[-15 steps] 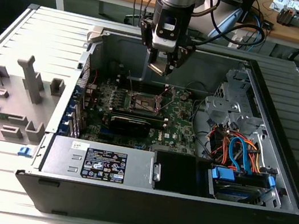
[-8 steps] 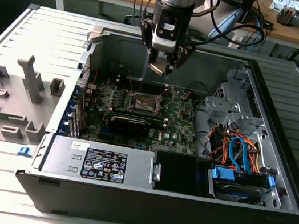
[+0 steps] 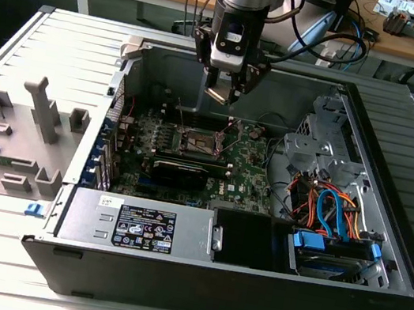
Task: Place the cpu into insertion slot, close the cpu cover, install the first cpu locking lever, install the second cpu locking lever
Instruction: 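Place the cpu into insertion slot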
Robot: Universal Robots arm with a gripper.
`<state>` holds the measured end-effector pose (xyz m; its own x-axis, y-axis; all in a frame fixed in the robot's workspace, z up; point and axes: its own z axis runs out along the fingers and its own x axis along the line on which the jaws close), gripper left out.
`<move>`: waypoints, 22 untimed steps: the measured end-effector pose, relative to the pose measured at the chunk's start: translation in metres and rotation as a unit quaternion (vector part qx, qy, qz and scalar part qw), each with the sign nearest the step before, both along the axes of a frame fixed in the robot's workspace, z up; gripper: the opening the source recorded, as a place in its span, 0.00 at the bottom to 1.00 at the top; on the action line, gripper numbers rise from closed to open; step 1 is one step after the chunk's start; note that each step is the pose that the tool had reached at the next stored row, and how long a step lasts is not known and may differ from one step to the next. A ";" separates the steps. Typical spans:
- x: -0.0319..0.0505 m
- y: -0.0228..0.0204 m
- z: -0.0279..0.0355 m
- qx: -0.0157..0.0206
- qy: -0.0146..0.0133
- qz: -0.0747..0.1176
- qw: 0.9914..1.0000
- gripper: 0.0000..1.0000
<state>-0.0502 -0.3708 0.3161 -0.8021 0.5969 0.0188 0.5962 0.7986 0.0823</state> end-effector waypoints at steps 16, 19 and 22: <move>0.0000 0.0000 -0.0001 0.000 0.000 -0.004 1.000 0.54; 0.0000 0.0000 -0.0001 0.000 0.000 -0.005 1.000 0.54; 0.0000 0.0000 -0.0002 0.000 0.000 -0.005 1.000 0.54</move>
<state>-0.0502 -0.3708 0.3160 -0.7955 0.6056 0.0188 0.6049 0.7921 0.0823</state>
